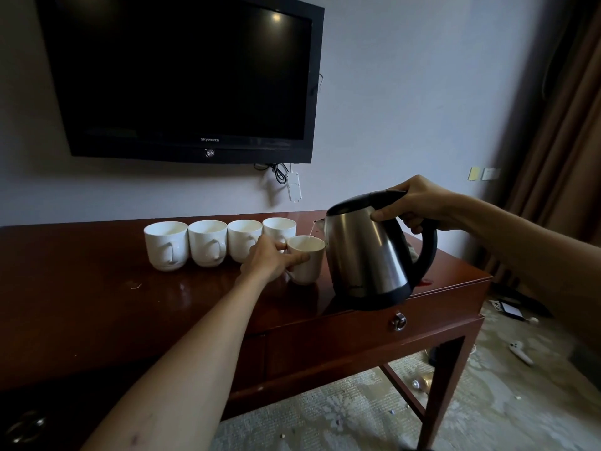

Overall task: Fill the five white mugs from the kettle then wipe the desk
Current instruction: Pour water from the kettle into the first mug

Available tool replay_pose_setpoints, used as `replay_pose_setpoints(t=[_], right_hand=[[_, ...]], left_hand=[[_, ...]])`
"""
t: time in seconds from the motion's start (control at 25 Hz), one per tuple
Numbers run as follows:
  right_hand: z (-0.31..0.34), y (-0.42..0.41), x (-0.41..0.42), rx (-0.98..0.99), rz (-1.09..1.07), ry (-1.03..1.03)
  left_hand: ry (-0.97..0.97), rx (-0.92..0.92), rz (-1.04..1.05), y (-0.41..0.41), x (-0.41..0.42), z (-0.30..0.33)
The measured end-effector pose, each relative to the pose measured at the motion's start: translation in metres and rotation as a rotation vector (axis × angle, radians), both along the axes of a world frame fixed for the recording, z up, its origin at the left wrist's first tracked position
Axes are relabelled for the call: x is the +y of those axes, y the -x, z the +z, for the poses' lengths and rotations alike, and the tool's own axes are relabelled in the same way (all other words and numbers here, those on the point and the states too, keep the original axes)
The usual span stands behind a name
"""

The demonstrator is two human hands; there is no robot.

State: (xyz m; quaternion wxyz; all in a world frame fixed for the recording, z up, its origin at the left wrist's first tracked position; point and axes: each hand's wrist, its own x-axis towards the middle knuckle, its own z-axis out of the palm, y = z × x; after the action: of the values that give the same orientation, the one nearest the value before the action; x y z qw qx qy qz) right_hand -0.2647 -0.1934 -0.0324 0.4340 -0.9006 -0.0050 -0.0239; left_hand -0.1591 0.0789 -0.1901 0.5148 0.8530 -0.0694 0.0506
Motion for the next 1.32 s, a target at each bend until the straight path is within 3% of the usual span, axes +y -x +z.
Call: replay_pose_setpoints(t=[1.32], right_hand=[[0.007,0.002,0.016,0.032,0.015,0.026]], left_hand=[[0.075,-0.040,0.005,0.003,0.000,-0.003]])
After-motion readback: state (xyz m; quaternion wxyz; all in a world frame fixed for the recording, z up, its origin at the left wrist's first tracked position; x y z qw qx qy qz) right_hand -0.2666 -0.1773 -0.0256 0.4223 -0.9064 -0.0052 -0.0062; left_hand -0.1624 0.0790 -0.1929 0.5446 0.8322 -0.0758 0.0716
